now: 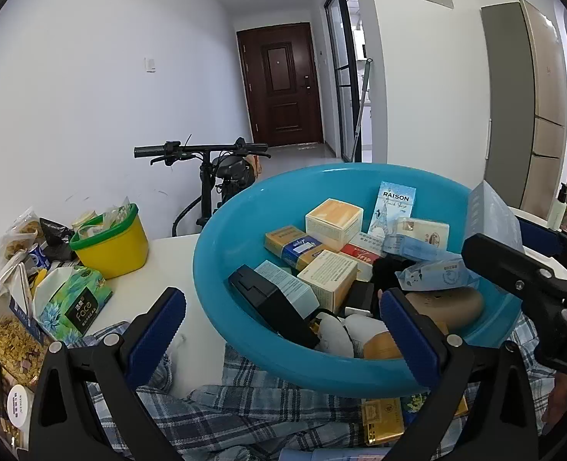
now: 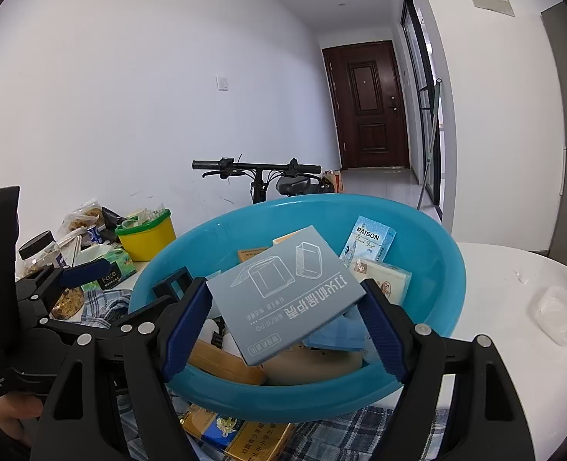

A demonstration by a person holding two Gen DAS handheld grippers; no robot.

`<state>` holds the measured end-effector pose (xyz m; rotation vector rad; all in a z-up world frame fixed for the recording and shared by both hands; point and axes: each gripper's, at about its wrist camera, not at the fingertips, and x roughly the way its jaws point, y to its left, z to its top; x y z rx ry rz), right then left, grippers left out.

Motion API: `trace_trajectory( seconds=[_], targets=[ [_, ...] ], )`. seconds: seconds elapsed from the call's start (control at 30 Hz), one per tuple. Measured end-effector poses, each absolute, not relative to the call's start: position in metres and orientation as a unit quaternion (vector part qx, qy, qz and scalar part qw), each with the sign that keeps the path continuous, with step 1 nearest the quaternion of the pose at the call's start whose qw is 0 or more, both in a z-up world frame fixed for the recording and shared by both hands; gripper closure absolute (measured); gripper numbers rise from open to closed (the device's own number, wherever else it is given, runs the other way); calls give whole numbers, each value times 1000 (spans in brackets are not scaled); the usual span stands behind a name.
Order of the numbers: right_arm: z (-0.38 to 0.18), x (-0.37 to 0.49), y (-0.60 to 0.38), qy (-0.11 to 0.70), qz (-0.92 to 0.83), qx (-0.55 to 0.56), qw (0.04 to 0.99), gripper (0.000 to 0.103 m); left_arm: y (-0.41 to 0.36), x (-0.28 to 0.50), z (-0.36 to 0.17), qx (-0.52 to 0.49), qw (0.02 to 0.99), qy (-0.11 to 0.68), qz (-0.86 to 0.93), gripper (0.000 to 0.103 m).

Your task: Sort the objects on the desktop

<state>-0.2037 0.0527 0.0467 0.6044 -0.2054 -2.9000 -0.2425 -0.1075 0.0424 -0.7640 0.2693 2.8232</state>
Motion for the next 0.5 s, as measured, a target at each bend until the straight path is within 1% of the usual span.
trace_trajectory(
  seconds=[0.5],
  targets=[
    [45,-205,52,-67,-972,206,87,26,-108,-243,42,-259,101,93,956,0]
  ],
)
